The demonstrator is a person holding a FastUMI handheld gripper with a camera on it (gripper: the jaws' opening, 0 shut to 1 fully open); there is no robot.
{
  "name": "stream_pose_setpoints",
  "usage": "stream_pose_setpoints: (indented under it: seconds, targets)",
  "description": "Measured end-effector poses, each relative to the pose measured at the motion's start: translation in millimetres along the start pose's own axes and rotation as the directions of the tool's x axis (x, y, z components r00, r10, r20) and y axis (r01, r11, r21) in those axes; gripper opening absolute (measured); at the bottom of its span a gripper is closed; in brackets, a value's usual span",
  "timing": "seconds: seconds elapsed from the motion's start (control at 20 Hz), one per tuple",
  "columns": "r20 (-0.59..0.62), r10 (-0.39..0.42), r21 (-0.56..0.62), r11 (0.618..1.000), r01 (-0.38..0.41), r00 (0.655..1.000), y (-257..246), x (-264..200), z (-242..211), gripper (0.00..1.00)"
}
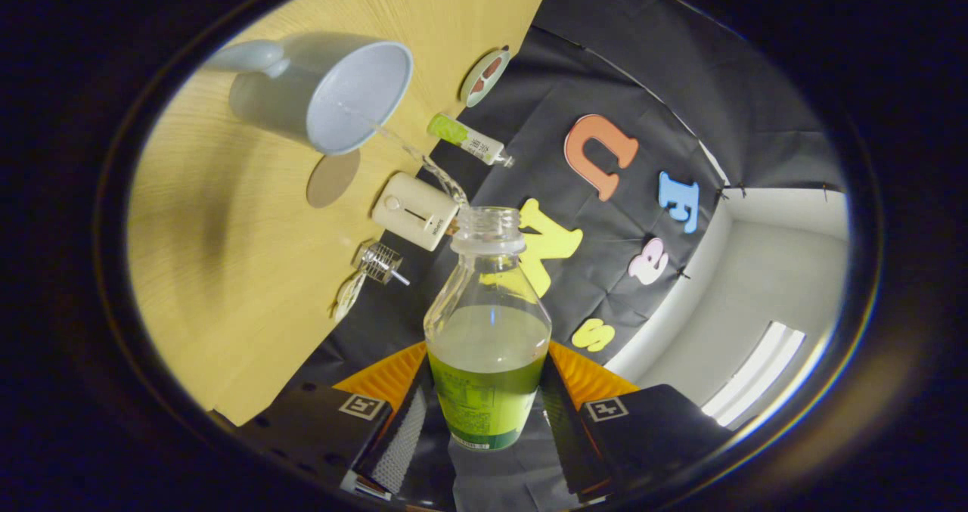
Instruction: Take the bottle from table, then pour the juice into the cup, finally place the bottle on the coaster
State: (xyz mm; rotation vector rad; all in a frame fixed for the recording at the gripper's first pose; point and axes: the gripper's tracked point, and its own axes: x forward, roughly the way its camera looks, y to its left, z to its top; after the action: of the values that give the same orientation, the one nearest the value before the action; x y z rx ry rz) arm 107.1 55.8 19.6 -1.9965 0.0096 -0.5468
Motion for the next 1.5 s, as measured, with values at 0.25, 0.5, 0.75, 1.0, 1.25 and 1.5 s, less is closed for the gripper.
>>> stream_pose_setpoints:
  seconds: [0.25, 0.5, 0.75, 1.0, 1.25, 1.5]
  targets:
    - [-0.01, -0.014, -0.028, 1.0, 0.013, 1.0, -7.5, 2.2, -2.1, 0.81]
    - [-0.016, -0.039, -0.04, 0.998, 0.039, 0.999, -25.2, 4.8, -6.3, 0.81]
    - [-0.015, -0.063, -0.081, 0.995, 0.062, 0.998, -38.3, 6.0, -8.5, 0.82]
    - [-0.008, -0.062, -0.103, 0.993, 0.061, 0.998, -42.9, 5.1, -7.2, 0.82]
    - [-0.008, -0.067, -0.105, 0.992, 0.066, 0.998, -45.3, 2.5, -3.8, 0.82]
    - [-0.017, -0.055, -0.065, 0.996, 0.054, 0.998, -37.9, 4.0, -3.1, 0.82]
